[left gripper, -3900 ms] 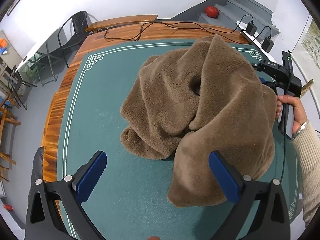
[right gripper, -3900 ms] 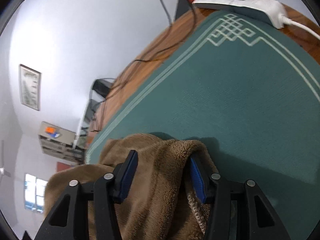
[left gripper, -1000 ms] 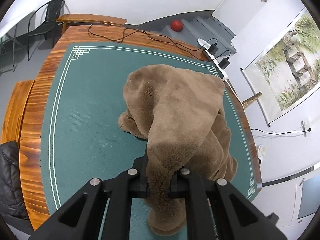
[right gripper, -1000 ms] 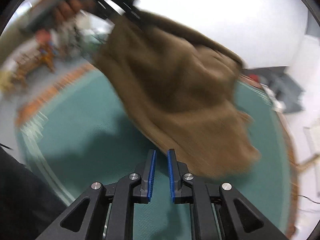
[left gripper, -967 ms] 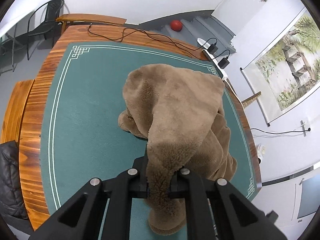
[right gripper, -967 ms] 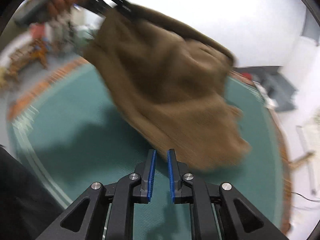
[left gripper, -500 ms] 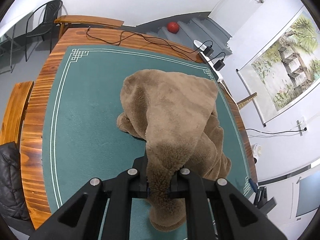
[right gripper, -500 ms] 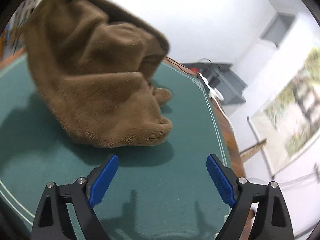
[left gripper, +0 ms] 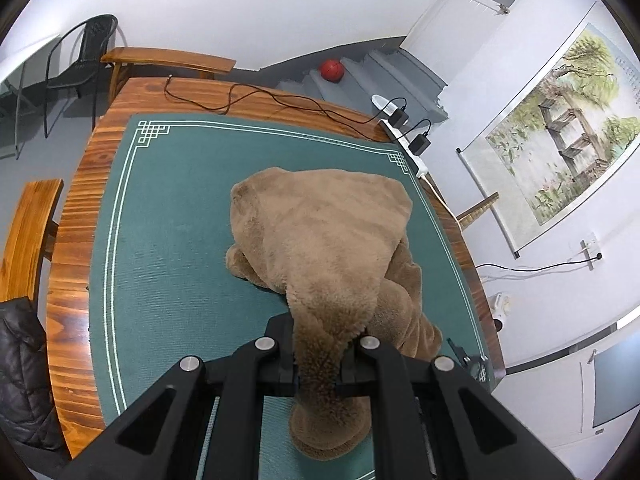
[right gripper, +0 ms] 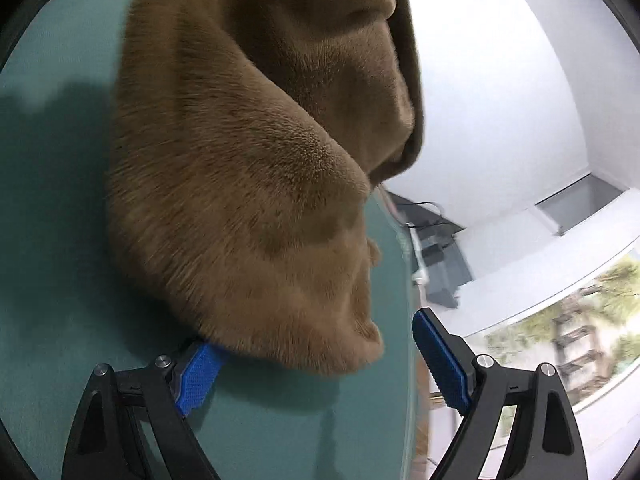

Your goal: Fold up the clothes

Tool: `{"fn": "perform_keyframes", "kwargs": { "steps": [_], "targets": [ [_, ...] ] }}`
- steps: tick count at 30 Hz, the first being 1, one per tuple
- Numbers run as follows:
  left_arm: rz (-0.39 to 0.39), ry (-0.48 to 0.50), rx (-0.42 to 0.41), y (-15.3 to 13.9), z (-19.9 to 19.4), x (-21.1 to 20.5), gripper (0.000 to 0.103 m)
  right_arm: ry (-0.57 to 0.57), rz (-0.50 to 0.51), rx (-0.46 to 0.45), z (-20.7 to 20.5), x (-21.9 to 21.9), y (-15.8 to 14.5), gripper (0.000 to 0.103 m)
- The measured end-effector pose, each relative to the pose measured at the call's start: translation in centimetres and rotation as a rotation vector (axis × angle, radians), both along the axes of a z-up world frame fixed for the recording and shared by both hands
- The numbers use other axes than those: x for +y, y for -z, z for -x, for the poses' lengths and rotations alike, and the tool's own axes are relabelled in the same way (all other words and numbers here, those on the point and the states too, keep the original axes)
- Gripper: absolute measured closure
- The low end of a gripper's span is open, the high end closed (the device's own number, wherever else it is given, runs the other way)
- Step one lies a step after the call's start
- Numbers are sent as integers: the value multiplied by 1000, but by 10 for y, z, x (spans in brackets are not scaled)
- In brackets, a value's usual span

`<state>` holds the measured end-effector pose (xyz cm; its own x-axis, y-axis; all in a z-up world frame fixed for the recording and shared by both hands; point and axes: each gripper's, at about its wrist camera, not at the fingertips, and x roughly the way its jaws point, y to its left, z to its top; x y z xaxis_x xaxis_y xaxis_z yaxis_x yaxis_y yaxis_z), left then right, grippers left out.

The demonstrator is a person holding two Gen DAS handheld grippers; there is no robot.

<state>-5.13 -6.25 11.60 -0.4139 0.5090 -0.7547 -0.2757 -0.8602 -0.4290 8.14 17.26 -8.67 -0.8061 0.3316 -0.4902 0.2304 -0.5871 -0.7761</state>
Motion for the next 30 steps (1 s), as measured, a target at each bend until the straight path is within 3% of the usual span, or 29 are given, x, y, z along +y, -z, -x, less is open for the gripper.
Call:
{"fn": "perform_keyframes", "kwargs": {
  "steps": [1,2,4,6,10,15,23,30],
  "targets": [
    [-1,-3,1,0,-1,-1,90,11,49,-31,8,2,-2,21],
    [-4,-8,1,0,-2,-3,90,27,109,-64,15,4,-5,50],
    [-11,-25,4,-1,-5,-9,90,69,236,-109,27,11,-18,84],
    [-16,-45,6,-2,-8,-15,90,91,359,-90,30,21,-41,89],
    [-26,-92,12,-4,-15,-31,90,129,555,82,21,47,-121,93],
    [-63,-124,59,-21,-37,-36,90,110,678,379,5,75,-228,93],
    [-176,-68,149,-57,-93,-7,90,-73,694,774,-42,75,-378,93],
    [-254,93,158,-46,-139,48,79,-192,611,930,-102,35,-456,93]
  ]
}}
